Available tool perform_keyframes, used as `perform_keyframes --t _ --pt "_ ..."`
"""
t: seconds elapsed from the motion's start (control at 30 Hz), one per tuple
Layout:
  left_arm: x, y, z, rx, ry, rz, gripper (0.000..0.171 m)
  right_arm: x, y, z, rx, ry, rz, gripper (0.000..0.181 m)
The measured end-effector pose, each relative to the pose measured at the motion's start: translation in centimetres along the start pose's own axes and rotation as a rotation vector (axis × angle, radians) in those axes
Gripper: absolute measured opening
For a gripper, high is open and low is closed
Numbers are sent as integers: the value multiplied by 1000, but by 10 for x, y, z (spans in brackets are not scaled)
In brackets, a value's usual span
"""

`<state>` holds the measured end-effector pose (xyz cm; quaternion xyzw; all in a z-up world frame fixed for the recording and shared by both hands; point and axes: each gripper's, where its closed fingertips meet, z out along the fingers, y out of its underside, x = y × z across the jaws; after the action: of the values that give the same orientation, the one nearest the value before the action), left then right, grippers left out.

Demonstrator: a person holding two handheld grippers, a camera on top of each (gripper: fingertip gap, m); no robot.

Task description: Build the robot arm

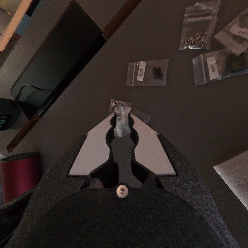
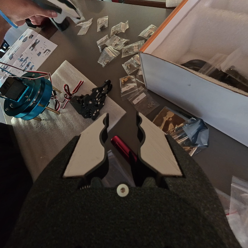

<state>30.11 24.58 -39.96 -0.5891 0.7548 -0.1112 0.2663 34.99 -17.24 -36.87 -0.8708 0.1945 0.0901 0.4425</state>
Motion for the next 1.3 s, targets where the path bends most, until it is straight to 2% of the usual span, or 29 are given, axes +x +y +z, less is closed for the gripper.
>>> perform_keyframes --t 0.1,0.2,0.33,0.43,0.53,0.57,0.6,0.77,0.9,0.93,1.03,1.17,1.3 --pt "8 -2 8 -7 31 -9 36 1 0 -2 4 8 2 40" --pt "14 -28 13 67 44 6 47 4 -1 -7 15 23 9 40" --pt "30 -54 37 106 199 -63 70 8 2 -11 11 36 21 40" --pt "38 -55 52 81 269 -85 63 8 5 -14 12 49 25 40" --pt "45 -55 54 87 295 -66 27 10 8 -17 15 59 39 40" --pt "46 -53 53 89 290 -58 10 11 9 -17 15 62 45 40" --pt "46 -51 53 87 275 -51 6 11 10 -18 15 64 50 40" --pt "26 -25 33 41 144 -62 6 9 11 -22 5 85 48 40" --pt "-5 2 3 44 40 -169 6 7 13 -25 -7 98 50 40" --pt "-9 10 0 37 37 -193 8 6 13 -24 -11 98 52 40" --pt "-11 30 5 -6 47 -237 29 4 15 -19 -31 101 45 40" --pt "-15 31 10 22 -11 -228 29 -1 17 -13 -49 98 43 40" --pt "-14 26 15 51 -3 -249 34 -6 20 -14 -59 115 46 40"
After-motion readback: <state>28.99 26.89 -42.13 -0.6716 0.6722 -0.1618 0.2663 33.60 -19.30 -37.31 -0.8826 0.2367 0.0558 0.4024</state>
